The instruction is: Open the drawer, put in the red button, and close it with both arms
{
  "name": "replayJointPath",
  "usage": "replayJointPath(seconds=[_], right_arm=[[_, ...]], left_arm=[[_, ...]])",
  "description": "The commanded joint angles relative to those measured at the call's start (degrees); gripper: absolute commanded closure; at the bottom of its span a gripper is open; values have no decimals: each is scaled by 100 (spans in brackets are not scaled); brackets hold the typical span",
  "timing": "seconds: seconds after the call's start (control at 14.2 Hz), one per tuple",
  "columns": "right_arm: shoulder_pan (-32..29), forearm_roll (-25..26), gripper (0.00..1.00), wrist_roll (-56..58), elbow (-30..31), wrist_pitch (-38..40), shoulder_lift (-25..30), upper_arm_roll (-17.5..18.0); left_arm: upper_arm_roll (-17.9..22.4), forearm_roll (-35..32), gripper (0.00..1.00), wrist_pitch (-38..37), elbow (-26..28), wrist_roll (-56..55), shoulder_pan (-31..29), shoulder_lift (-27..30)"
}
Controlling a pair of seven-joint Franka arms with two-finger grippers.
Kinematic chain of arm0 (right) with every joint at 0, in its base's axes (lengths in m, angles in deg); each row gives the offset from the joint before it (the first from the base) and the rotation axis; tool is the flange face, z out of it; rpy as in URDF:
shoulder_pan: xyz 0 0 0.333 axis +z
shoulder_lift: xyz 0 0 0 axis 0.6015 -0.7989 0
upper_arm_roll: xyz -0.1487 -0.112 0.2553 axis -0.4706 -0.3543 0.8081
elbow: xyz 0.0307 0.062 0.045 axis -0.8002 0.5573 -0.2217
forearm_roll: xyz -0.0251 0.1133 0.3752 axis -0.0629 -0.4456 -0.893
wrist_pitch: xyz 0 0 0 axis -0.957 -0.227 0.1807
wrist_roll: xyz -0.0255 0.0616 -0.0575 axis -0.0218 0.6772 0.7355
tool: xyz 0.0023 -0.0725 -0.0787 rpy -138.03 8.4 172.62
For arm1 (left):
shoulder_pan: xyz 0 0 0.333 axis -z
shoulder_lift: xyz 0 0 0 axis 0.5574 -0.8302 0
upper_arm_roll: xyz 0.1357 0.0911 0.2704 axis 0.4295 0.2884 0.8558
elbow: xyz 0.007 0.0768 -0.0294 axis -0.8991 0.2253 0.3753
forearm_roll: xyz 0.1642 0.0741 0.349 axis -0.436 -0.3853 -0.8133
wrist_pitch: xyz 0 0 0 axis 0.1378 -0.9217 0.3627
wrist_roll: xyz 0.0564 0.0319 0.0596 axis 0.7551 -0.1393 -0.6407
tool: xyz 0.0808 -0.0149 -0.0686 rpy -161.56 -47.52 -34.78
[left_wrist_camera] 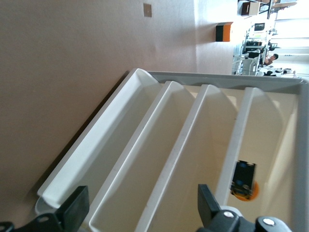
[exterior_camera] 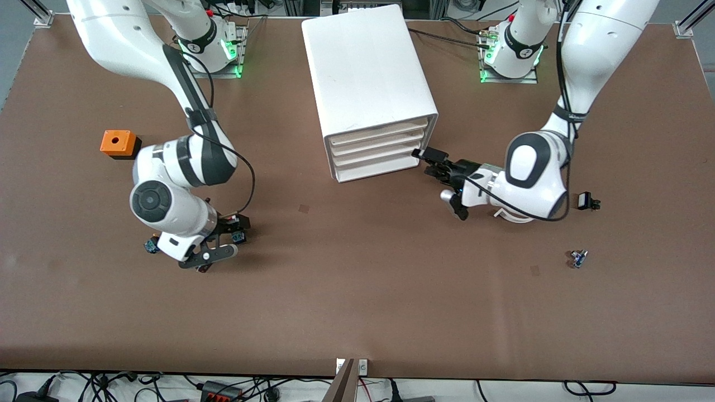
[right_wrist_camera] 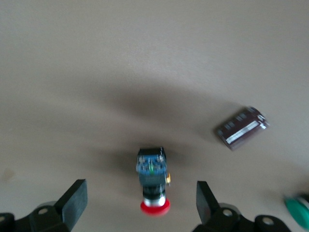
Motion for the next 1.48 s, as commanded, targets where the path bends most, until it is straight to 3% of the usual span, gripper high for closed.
replayJointPath(seconds=[0.0, 0.49, 0.71, 0.85, 0.92, 0.99, 1.06, 1.2, 1.41], right_arm=[[-34, -84, 0, 447, -211, -178, -402, 32], [-34, -93, 0, 457, 43, 5, -500, 32], [-25, -93, 0, 475, 193, 32, -500, 32], [-42, -93, 4, 448, 193, 233, -500, 32], [-43, -93, 10, 457, 202, 278, -500, 32], [-43, -93, 27, 483, 202, 339, -500, 32], [-43, -93, 62, 449, 176, 410, -491, 32], [-51, -93, 98, 483, 71, 419, -456, 32], [-60, -93, 100, 483, -280, 498, -412, 32]], left_arm=[[-409, 158, 8, 759, 641, 302, -70, 248], [-778, 167, 29, 787, 817, 311, -114, 284], [-787, 158, 55, 778, 817, 311, -52, 284], [-796, 158, 81, 761, 826, 546, -52, 275], [-796, 158, 91, 752, 800, 661, -87, 275], [-788, 150, 94, 752, 748, 688, -131, 266], [-787, 141, 97, 752, 651, 689, -149, 249], [-744, 89, 97, 752, 353, 680, -210, 170], [-656, 53, 97, 752, -279, 689, -386, -321]])
